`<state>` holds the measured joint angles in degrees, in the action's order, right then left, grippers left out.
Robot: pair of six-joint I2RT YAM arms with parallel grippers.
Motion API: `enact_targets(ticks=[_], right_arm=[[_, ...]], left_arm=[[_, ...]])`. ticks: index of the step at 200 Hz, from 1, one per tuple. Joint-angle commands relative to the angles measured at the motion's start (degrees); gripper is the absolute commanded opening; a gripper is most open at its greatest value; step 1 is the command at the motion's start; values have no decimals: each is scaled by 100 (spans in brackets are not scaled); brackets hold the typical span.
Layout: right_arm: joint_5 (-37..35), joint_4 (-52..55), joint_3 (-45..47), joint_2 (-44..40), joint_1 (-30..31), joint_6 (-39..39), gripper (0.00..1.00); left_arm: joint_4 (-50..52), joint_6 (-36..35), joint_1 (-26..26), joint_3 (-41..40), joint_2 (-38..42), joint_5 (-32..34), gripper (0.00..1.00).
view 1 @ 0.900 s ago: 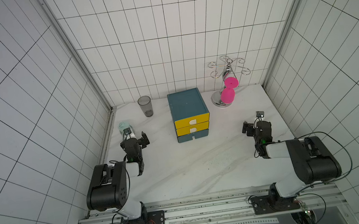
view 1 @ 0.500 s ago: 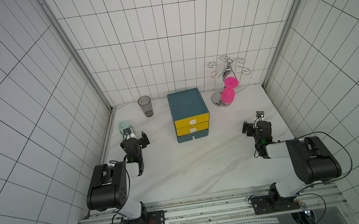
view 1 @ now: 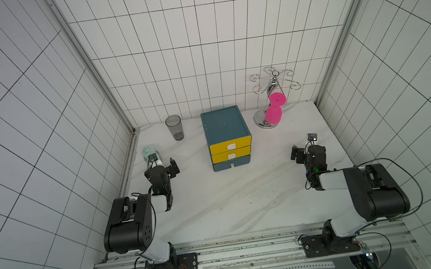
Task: Take the postcards out of the drawer
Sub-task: Open the drawer in the storage box.
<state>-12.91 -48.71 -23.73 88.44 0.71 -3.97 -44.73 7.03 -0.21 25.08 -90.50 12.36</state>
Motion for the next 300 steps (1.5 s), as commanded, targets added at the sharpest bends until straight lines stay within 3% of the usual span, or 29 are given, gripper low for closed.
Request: enact_targets(ticks=[1, 20, 35, 47, 63, 80, 98, 128, 154, 183, 226, 300], right_arm=[[45, -55, 35, -9, -62, -8, 100], [52, -51, 40, -28, -62, 6, 99], [152, 0, -7, -132, -50, 63, 100], [-25, 1164, -421, -543, 55, 112, 99], [-149, 2838, -1001, -1130, 131, -378, 100], [597, 2889, -817, -1923, 210, -958, 99], [1424, 3244, -773, -2603, 219, -2236, 99], [2654, 3667, -873, -2937, 466, -3950, 100], [2975, 3318, -704, -2843, 955, -5317, 97], [2931, 2981, -685, -2574, 1604, -6139, 93], [2634, 1250, -623, -1732, 2259, -7418, 88], [1988, -469, -1379, -98, 3150, -8152, 74]], left_arm=[[38, -27, -4, 63, 85, -6, 99], [-221, -101, 25, 27, 217, 248, 99], [1394, 123, 83, 540, 819, 381, 99], [2942, 450, 79, 1103, 1266, 196, 99], [3460, 494, 146, 1294, 1772, -243, 99], [3340, 323, 231, 1254, 2317, -985, 99], [3312, 307, 408, 1367, 2659, -1403, 99], [3546, 220, 995, 1719, 2601, -1397, 99], [3523, 112, 1626, 2035, 2161, -1218, 99], [3449, 251, 2091, 2532, 1732, -884, 99], [3642, 151, 2276, 3309, 932, -661, 99], [3581, 212, 2284, 3653, 345, -491, 99]])
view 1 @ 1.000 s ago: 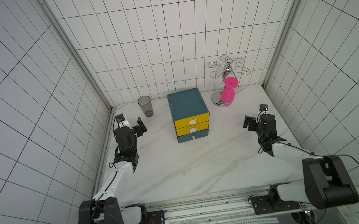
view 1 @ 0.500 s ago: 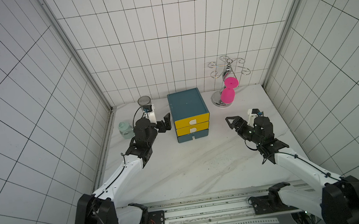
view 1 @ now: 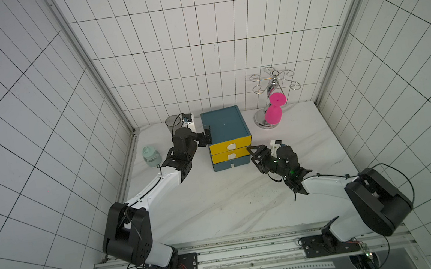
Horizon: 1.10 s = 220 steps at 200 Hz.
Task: Take the postcards out of the drawer
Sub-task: Open the drawer in the storage box.
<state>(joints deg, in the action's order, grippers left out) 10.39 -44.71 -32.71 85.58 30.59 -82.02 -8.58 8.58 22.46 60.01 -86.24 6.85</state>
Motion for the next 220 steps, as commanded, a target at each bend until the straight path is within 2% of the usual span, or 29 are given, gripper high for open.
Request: enact_targets(ticks=[1, 40, 138, 220], right_arm=[[-348, -866, -490, 192, 164, -344, 74], [-630, -908, -719, 299, 455, -180, 74], [-556, -1141, -1149, 810, 742, -148, 71], [-657, -1114, -1132, 821, 823, -170, 52]], left_arm=[[-36, 48, 20, 160, -84, 52, 99], [181, -67, 26, 393, -283, -3, 99], [317, 79, 30, 415, -462, -179, 99], [306, 193, 30, 371, -558, -232, 99]])
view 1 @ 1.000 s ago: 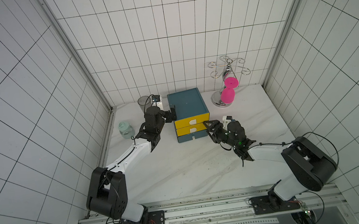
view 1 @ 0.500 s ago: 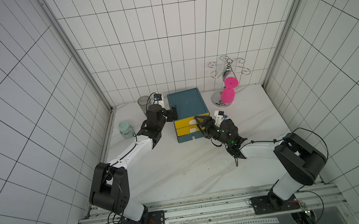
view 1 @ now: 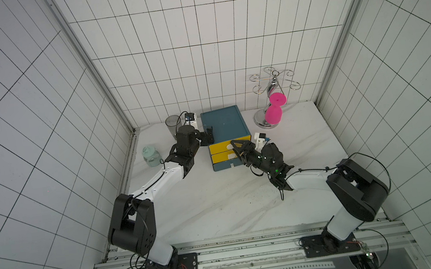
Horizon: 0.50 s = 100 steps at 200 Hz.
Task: Take the postcards out of the drawer
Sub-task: Open the drawer in the storage box.
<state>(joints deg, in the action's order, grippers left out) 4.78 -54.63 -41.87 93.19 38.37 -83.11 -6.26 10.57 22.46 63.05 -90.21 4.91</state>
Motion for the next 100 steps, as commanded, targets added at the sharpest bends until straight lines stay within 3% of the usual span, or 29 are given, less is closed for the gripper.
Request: enact_targets(ticks=[1, 42, 100], right_arm=[[-98, -120, -217, 64, 47, -58, 52], [-122, -206, -212, 138, 42, -91, 42], [-241, -215, 227, -208, 139, 10, 36]], left_arm=[[74, -9, 26, 67, -157, -40, 99], [65, 15, 28, 76, -181, -43, 99], [67, -19, 31, 94, -216, -42, 99]])
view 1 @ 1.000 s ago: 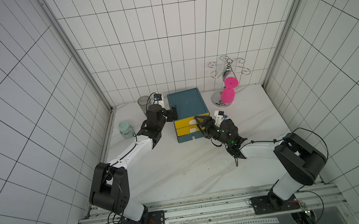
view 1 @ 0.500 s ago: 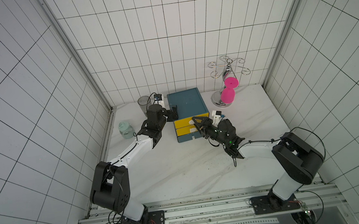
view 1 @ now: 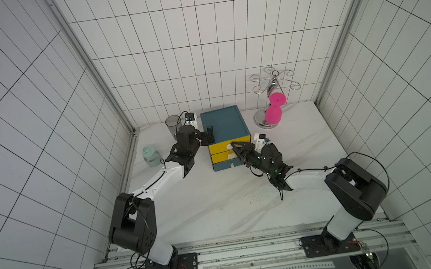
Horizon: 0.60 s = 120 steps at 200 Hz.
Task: Take the postcards out of the drawer
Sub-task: Open the drawer in the storage box.
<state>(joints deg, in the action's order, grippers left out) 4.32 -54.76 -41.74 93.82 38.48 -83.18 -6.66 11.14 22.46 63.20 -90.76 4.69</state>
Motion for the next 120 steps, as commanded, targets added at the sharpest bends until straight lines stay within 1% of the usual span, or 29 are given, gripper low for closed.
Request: enact_targets(ticks=[1, 36, 73, 98, 120], right_arm=[[-204, -202, 230, -283, 131, 14, 36], [-325, -86, 641, -660, 295, 90, 34], [-544, 44, 1080, -1045, 625, 117, 34], [-548, 225, 1238, -1292, 724, 165, 33], [-658, 138, 1505, -1450, 805, 95, 32]], left_arm=[[109, -76, 31, 83, -170, -20, 99], [149, 44, 24, 163, -268, -51, 99], [311, 130, 30, 329, -387, -14, 99], [331, 138, 30, 393, -422, -45, 99], [372, 136, 31, 427, -425, -46, 99]])
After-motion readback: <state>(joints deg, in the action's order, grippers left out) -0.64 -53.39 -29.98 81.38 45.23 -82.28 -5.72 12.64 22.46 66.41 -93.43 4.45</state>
